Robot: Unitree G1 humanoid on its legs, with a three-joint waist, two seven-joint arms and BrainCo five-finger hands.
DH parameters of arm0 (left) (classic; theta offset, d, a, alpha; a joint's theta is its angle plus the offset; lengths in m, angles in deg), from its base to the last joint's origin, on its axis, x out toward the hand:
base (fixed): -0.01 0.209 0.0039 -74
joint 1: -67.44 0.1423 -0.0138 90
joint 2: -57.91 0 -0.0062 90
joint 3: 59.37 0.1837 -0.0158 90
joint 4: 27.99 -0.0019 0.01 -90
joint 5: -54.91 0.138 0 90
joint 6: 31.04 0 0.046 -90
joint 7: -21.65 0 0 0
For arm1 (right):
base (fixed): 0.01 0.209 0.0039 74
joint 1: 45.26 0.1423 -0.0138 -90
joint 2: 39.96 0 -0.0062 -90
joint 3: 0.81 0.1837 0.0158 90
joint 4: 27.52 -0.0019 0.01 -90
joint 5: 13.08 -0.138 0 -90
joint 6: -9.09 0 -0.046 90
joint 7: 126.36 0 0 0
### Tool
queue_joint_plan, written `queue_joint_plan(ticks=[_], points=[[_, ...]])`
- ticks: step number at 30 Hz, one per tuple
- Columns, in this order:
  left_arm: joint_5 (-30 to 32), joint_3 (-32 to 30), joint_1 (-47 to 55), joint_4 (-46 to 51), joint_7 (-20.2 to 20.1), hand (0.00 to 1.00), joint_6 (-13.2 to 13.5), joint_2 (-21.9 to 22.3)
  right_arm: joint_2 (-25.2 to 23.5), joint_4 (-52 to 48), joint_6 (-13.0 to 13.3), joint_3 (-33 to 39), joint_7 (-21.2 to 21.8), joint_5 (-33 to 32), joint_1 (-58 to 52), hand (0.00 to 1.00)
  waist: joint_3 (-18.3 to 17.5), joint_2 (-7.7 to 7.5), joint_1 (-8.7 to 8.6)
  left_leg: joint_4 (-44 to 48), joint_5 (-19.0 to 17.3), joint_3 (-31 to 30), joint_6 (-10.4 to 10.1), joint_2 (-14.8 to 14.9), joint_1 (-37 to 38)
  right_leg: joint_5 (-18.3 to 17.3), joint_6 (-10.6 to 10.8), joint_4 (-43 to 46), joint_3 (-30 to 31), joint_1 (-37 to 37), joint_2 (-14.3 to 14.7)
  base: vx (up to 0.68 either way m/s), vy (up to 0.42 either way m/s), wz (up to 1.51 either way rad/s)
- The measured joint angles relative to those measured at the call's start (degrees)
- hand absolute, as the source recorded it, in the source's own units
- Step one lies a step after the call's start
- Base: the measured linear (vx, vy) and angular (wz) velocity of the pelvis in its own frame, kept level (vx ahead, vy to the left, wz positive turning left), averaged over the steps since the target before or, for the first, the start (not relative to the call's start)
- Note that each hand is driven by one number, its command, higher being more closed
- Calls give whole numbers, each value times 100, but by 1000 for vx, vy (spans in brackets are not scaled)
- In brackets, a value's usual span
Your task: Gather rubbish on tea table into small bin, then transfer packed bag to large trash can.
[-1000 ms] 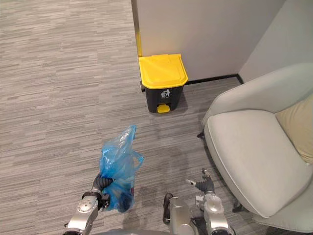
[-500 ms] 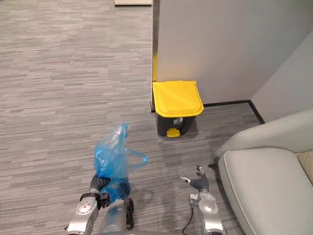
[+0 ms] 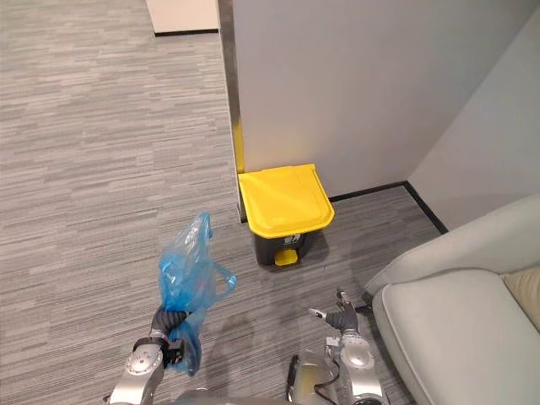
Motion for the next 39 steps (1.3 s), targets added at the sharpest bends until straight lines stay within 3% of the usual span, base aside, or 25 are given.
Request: queue_joint_plan(ticks=[2, 3, 5, 7, 8, 9, 10, 11, 12, 14, 15, 16, 18, 20, 23, 25, 29, 31, 32, 33, 34, 37, 39], points=[[0, 10, -54, -151, -18, 100, -4, 48, 142, 242, -30, 13, -1, 0, 224, 0, 26, 219, 69, -200, 197, -282, -5, 125, 2, -7, -67, -213, -27, 84, 221, 400, -138, -9], [3, 12, -136, -227, -27, 100, -5, 106, 238, 241, -45, 119, 0, -1, 247, 0, 50, 252, 44, -426, 550, -399, -109, 74, 141, -138, -120, -175, -54, 128, 202, 332, -141, -11], [8, 11, -192, -225, -40, 100, -3, 164, 227, 215, -47, 221, 3, 0, 178, 0, 57, 260, -14, -237, 705, -444, -174, 113, 184, -244, -112, -259, -146, 377, 189, 305, -112, 25], [12, -53, -185, -210, -49, 100, 0, 285, 195, 189, -48, 214, -1, -3, 88, 0, 93, 291, -66, 869, 779, -603, -269, 271, -4, -369, -64, -532, -320, 961, 272, 304, -93, 27], [12, -153, -147, -139, -52, 100, 0, 424, 191, 2, -48, 151, 7, -3, -52, 0, 116, 364, -49, 2272, 1141, -709, -285, 489, -507, -386, -89, -861, -303, 1420, 347, 185, 20, -10], [10, -170, -76, -63, -51, 100, 4, 472, 180, -148, -44, 75, 0, -7, -119, 0, 137, 350, 21, 3103, 1340, -699, -198, 656, -870, -417, -133, -1041, -249, 1611, 406, 286, 74, -33], [11, -166, -38, -39, -55, 100, 5, 485, 96, -262, -44, 44, -9, -11, -116, 0, 127, 381, 114, 3754, 889, -669, -20, 779, -1348, -468, -171, -1166, -146, 1753, 455, 142, 85, -38], [11, -174, -32, -39, -53, 100, 4, 481, 97, -280, -44, 51, -16, -12, -89, 0, 131, 366, 135, 3810, 737, -640, 19, 775, -1503, -473, -162, -1203, -91, 1796, 454, 219, 105, -47], [9, -182, 9, -33, -51, 100, 4, 469, 80, -353, -44, 65, -23, -16, -79, 0, 141, 336, 193, 3628, 471, -505, 137, 752, -1802, -479, -124, -1308, 22, 1898, 434, 201, 115, -48], [8, -181, 59, -31, -49, 100, 0, 472, 44, -433, -41, 61, -23, -18, -112, 0, 147, 325, 270, 2720, 348, -343, 215, 647, -2017, -527, 34, -1353, 168, 2012, 365, 240, 186, -40], [5, -182, 98, -21, -49, 100, 0, 487, 51, -440, -42, 76, -23, -18, -122, 0, 120, 380, 269, 1716, 466, -352, 162, 521, -2001, -606, 226, -1228, 251, 2020, 320, 202, 207, -25], [5, -188, 119, -22, -47, 100, 1, 512, 73, -457, -41, 103, -24, -18, -116, 0, 94, 519, 268, 946, 964, -382, 211, 473, -1931, -704, 340, -1114, 311, 2016, 355, 254, 237, -34], [1, -204, 142, -50, -36, 100, -11, 426, -77, -405, -85, 149, -13, -16, -134, 0, 28, 143, 261, 661, 990, -148, 298, 114, -1669, -719, 486, -1281, 494, 2033, 67, 255, 185, -18], [3, -205, 135, -57, -35, 100, -15, 375, -59, -398, -84, 277, -25, -13, -81, 0, -22, 58, 269, 630, 937, -52, 391, -37, -1639, -628, 574, -1669, 645, 2208, -49, 259, 146, -7], [4, -208, 156, -100, -32, 100, -15, 274, -58, -261, -67, 275, -8, -5, 41, 0, -28, 52, 287, 455, 930, 14, 398, -160, -1399, -570, 629, -1770, 833, 2328, -142, 158, 61, -23], [2, -212, 161, -163, -25, 100, -12, 183, -45, 23, -56, 267, 3, -1, 201, 0, -13, 96, 299, 44, 911, 168, 403, -214, -1053, -603, 689, -1229, 1000, 2101, -132, 91, 17, -48], [1, -151, 162, -262, -24, 100, -14, 173, -8, 108, -61, 230, 4, 8, 130, 0, 9, 104, 192, -387, 901, 193, 431, -237, -604, -572, 919, 897, 936, 1127, -242, 71, -19, -16], [-1, -146, 89, -291, -12, 100, -11, 190, -13, 111, -78, 208, 19, 7, 14, 0, 24, 120, 97, -426, 851, 67, 434, -196, -473, -1006, 568, 876, 901, 914, -225, 118, -95, 28], [-2, -155, 50, -309, -10, 100, -9, 177, -6, 111, -83, 211, 18, 8, 13, 0, 24, 120, 96, -417, 844, 37, 419, -169, -471, -1016, 539, 712, 901, 853, -183, 102, -119, 35], [-4, -159, -35, -381, -11, 100, -6, 151, 9, 127, -84, 216, 16, 7, 8, 0, 23, 104, 92, -364, 832, -51, 338, -150, -476, -929, 488, 160, 930, 801, -93, 141, -129, 52], [-11, -185, -99, -470, -15, 100, 8, 58, 8, 247, -67, 226, 15, 4, -19, 0, 18, -49, 84, -268, 759, -260, 194, -265, -468, -380, 510, -460, 952, 891, -80, 159, -120, 50], [-44, -193, -90, -574, -23, 100, 3, 277, 135, 365, -88, 247, 8, 4, 48, 0, 23, 227, 112, -375, 805, -417, 115, -21, -479, -324, 425, -691, 813, 1022, 119, 151, -125, 15], [-43, -191, -94, -574, -33, 100, 3, 344, 117, 365, -90, 260, 8, 3, 59, 0, 25, 245, 91, -420, 810, -427, 105, 47, -460, -305, 395, -789, 760, 1084, 191, 65, -82, 2]])
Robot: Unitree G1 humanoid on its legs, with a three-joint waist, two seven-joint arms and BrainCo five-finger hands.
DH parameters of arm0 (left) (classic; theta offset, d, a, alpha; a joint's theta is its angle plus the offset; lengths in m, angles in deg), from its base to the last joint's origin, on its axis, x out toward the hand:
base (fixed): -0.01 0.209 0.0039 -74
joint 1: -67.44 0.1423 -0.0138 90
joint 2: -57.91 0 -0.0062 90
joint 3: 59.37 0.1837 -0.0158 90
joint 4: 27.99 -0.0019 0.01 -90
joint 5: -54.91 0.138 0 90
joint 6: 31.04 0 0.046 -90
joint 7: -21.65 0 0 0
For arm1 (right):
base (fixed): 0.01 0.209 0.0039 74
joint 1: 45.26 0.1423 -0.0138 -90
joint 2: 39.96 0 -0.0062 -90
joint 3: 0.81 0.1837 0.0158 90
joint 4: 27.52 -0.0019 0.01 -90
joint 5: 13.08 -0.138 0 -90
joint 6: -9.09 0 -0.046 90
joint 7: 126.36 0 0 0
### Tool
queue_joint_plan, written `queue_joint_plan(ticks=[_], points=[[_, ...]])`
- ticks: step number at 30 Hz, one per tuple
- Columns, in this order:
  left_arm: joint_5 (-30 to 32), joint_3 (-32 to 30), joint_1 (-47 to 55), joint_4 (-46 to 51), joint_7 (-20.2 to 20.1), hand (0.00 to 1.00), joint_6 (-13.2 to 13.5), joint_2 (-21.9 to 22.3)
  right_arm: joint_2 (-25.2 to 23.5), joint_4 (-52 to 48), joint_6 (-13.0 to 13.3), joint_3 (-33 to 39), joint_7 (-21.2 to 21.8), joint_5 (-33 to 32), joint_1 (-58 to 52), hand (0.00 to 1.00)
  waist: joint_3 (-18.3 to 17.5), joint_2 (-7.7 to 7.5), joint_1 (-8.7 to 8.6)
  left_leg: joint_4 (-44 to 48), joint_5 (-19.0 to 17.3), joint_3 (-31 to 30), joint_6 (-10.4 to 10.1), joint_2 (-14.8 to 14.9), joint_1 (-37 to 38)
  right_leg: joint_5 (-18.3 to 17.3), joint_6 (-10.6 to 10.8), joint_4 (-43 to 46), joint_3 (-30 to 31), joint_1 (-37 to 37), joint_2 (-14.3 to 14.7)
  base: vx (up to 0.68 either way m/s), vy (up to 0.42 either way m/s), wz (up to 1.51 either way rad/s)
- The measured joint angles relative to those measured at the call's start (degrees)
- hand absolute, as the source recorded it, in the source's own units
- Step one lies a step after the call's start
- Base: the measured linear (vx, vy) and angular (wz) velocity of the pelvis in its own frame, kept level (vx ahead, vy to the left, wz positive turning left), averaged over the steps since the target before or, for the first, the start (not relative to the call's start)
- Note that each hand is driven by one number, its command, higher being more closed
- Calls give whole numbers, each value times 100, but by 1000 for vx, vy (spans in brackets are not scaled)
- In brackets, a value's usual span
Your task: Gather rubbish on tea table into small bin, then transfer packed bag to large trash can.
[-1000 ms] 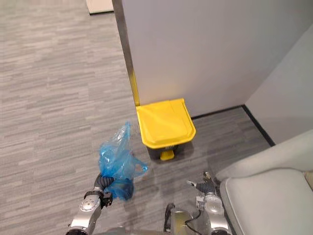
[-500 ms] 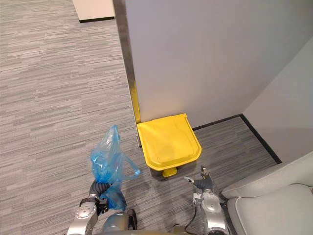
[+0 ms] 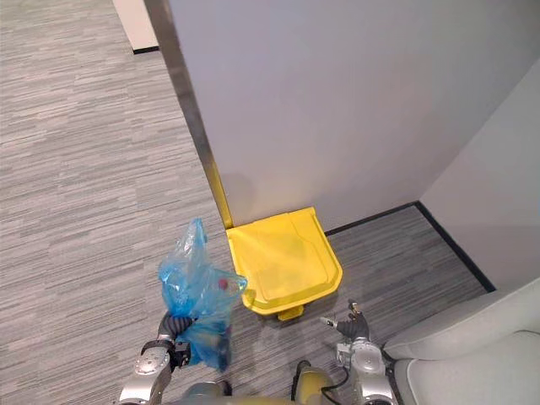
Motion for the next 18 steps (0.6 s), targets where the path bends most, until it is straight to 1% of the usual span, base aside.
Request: queue_joint_plan(ticks=[2, 4, 11, 15, 18], points=[[1, 0, -13, -2, -5, 100, 0, 50, -6, -1, 1, 93, -8, -1, -24, 0, -2, -19, 0, -106, 2, -42, -3, 26, 122, 18, -25, -162, -39, 172, 41, 50, -36, 5], [2, -7, -12, -10, -7, 100, 1, 61, 2, 0, 2, 214, -17, -6, -90, 0, -10, -32, 1, -166, 4, -76, -13, 18, 202, 69, -6, -336, -56, 324, 40, 27, 27, 4], [2, -20, 41, -181, 10, 100, 1, -70, 5, 137, 2, 243, -29, -14, -160, 0, -108, -47, 18, -285, 15, 11, -6, -148, 182, 537, 171, -1181, 24, 577, -19, 9, 80, -6], [2, -44, 92, -261, 23, 100, 2, -201, 2, 173, 9, 273, -29, -21, -181, 0, -176, -44, 11, -312, 33, 5, 24, -205, 199, 698, 180, -1490, 20, 733, -55, 4, 44, -1], [2, -188, 109, -262, 33, 100, 3, -223, 2, 327, 13, 397, -31, -23, -130, 0, -192, -47, 21, -350, 52, 3, 53, -205, 189, 787, 136, -1614, 16, 758, -43, -21, 2, -2]])
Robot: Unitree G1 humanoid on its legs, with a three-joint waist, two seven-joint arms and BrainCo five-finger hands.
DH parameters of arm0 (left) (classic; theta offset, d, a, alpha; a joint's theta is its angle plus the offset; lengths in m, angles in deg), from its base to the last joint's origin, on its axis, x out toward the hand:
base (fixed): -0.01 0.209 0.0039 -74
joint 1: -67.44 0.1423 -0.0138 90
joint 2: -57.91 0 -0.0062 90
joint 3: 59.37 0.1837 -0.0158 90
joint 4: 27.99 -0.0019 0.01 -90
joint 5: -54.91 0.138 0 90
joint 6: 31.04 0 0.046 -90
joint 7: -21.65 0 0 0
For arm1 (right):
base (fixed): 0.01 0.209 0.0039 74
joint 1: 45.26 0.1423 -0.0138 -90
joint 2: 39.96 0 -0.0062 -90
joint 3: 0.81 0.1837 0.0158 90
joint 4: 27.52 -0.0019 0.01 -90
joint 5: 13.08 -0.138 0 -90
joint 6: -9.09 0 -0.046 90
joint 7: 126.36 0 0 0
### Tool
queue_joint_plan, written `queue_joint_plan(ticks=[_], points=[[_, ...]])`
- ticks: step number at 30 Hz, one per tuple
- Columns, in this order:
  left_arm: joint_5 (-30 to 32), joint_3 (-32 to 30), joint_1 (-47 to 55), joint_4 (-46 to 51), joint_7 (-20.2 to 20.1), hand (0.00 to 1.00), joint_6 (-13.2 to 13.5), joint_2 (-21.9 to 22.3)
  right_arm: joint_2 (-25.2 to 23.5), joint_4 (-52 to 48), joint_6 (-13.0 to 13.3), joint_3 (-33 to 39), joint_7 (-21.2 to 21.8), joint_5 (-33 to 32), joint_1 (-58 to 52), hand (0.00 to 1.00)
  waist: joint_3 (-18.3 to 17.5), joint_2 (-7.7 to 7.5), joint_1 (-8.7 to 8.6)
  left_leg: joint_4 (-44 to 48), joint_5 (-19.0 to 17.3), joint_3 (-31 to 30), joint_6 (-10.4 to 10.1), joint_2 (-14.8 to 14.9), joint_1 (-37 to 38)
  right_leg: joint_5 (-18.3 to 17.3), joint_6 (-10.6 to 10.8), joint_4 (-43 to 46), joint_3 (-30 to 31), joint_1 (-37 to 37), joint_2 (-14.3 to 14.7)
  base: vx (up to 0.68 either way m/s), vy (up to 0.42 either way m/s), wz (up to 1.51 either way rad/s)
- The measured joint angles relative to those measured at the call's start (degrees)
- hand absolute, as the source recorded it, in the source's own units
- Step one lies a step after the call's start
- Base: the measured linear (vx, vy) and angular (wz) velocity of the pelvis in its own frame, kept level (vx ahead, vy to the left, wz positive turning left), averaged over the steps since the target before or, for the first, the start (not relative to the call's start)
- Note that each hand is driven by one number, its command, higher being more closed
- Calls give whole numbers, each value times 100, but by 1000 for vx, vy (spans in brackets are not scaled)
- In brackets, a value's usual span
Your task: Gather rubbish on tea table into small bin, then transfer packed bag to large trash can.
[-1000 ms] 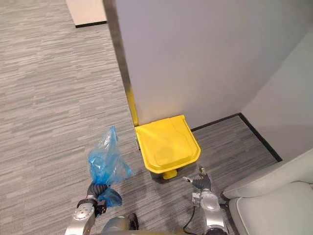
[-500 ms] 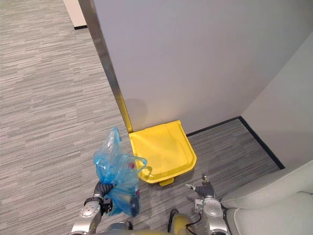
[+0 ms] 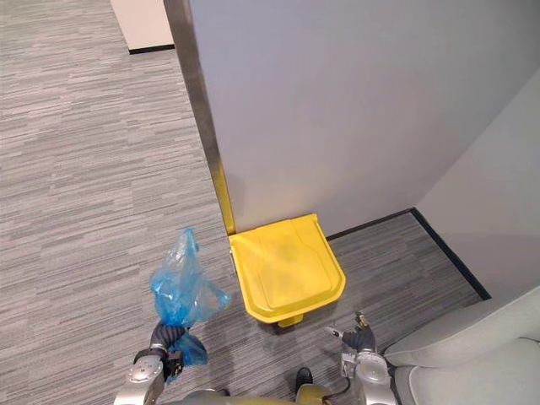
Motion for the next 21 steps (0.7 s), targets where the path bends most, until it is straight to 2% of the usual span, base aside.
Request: queue_joint_plan(ticks=[13, 17, 20, 21], points=[[-2, -72, 138, -110, -2, 100, 1, 19, 59, -26, -5, 9, -3, 0, 29, 0, -2, -6, 15, 48, 21, 306, 35, -21, -258, 486, 4, -444, 373, -253, 30, -64, -1, -16], [-7, -180, 160, 98, 0, 100, -2, 72, 80, -341, -6, -35, -26, -2, 44, 0, 3, -9, 32, 399, -133, 363, 60, 52, -511, 516, 17, -369, 456, -426, 69, -45, -8, -11], [-63, -228, 225, 550, 19, 100, -1, 83, 74, -666, -3, -76, -89, -39, 40, 0, 57, 11, 50, 1221, -577, 340, 72, 312, -830, 128, 10, 484, 464, -772, 157, -54, 26, -8], [-63, -229, 229, 610, 33, 100, -2, 83, 68, -846, -4, -73, -110, -42, 37, 0, 144, -10, 77, 1453, -803, 299, 130, 368, -779, -140, 61, 1140, 411, -882, 135, -82, 53, 7]])
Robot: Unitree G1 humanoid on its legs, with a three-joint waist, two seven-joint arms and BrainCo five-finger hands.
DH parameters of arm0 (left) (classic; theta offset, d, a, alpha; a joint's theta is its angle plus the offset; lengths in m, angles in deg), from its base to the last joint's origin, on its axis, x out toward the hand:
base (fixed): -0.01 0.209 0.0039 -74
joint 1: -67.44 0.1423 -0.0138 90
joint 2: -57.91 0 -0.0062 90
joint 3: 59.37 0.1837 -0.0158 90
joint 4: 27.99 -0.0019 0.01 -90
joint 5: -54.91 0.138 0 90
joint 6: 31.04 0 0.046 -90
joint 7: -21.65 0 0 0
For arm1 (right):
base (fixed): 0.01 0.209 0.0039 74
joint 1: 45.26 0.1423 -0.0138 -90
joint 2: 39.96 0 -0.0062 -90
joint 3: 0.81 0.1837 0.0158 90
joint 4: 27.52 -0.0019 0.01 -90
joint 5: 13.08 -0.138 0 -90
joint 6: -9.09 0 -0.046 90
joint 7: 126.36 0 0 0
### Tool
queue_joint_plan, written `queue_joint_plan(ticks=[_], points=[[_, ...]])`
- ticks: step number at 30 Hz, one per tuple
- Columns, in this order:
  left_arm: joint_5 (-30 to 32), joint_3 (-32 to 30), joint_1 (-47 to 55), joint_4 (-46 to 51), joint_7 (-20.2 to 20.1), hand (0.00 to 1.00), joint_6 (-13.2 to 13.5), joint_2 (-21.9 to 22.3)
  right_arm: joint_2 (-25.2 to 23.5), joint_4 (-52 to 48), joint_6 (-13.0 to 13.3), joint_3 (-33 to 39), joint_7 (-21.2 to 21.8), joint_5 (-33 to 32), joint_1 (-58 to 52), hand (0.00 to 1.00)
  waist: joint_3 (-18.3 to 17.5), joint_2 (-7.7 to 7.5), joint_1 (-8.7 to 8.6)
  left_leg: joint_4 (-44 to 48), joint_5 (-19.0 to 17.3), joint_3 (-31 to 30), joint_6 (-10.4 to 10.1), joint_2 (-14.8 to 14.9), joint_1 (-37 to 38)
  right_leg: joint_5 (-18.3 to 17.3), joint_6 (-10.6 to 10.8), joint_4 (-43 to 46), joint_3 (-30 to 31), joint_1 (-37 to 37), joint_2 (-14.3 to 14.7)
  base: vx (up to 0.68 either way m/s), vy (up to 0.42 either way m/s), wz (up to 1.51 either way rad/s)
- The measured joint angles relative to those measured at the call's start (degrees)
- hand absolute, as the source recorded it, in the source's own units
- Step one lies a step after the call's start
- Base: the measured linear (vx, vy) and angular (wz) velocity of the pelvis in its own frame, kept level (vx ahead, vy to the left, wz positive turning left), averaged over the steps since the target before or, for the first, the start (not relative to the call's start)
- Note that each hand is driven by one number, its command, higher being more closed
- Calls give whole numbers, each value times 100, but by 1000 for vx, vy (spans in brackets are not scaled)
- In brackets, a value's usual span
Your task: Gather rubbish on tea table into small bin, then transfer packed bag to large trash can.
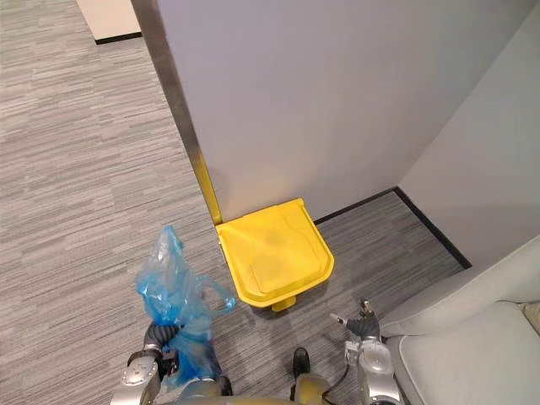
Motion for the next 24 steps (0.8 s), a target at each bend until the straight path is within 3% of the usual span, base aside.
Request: queue_joint_plan(ticks=[2, 3, 6, 8, 11, 13, 14, 17, 18, 23, 24], points=[[0, 2, -42, 16, 29, 100, -1, -2, -11, -144, 29, 44, -21, -3, -5, 0, 215, 0, -65, 97, -186, -119, 158, -98, 247, -253, 102, 1408, -219, -542, -101, -66, 46, 10], [-4, 17, -105, 11, 73, 100, -12, -11, -18, -144, 43, 47, -22, -5, -20, 0, 295, -4, -53, 308, -288, -147, 242, -71, 294, -573, -44, 1860, -342, -955, -73, 12, 25, 5], [-5, 16, -343, -108, 90, 100, -11, -229, -93, -145, 41, 41, -38, -59, 17, 0, 451, -212, -33, 791, -635, -138, 215, -150, 302, -420, 54, 761, -608, -1363, -30, 29, -40, 13], [-6, 14, -531, -236, 105, 100, -8, -246, -43, -135, 16, 63, -117, -72, 23, 0, 529, -273, -63, 1082, -907, -300, 156, -288, 356, -313, 59, 374, -555, -1343, -71, 140, -141, 42], [-9, 230, -872, -363, 116, 100, -2, -125, 82, -267, -16, 363, -115, -73, 161, 0, 663, 47, -50, 720, -1027, -725, 150, -263, 538, -240, 123, 678, -360, -1350, 144, 292, -140, 42], [-2, 247, -868, -367, 80, 100, -2, -114, 62, -299, -29, 455, -113, -83, 88, 0, 660, 56, -55, 498, -1022, -840, 142, -274, 757, -344, 81, 994, -230, -1347, 230, 289, -122, 40], [0, 271, -851, -366, 64, 100, 2, -115, 33, -315, -28, 618, -113, -167, -37, 0, 648, 98, -39, 368, -1011, -1008, 112, -222, 1008, -753, 84, 1497, -287, -1367, 305, 314, -120, 30], [6, 337, -918, -367, 52, 100, 0, -116, -2, -317, -28, 838, -116, -274, -118, 0, 598, 150, -80, 406, -1098, -1388, -295, -23, 1012, -1472, 211, 2342, -573, -1641, 325, 288, -134, 32], [16, 363, -963, -376, 44, 100, -6, -98, -9, -307, -33, 842, -114, -306, -128, 0, 600, 175, -107, 398, -1035, -1547, -400, 33, 922, -1498, 187, 2360, -674, -1675, 349, 256, -138, 29], [18, 384, -991, -376, 44, 100, -7, 19, -234, -306, -44, 786, -96, -442, -55, 0, 589, 226, -75, 348, -868, -1607, -438, 275, 854, -1534, 93, 2267, -822, -1667, 547, 137, -143, 7], [19, 419, -995, -375, 41, 100, -7, 33, -253, -305, -43, 659, -82, -447, -65, 0, 547, 291, -88, 263, -826, -1617, -498, 357, 785, -1536, 47, 2098, -913, -1665, 595, -12, -114, 24]])
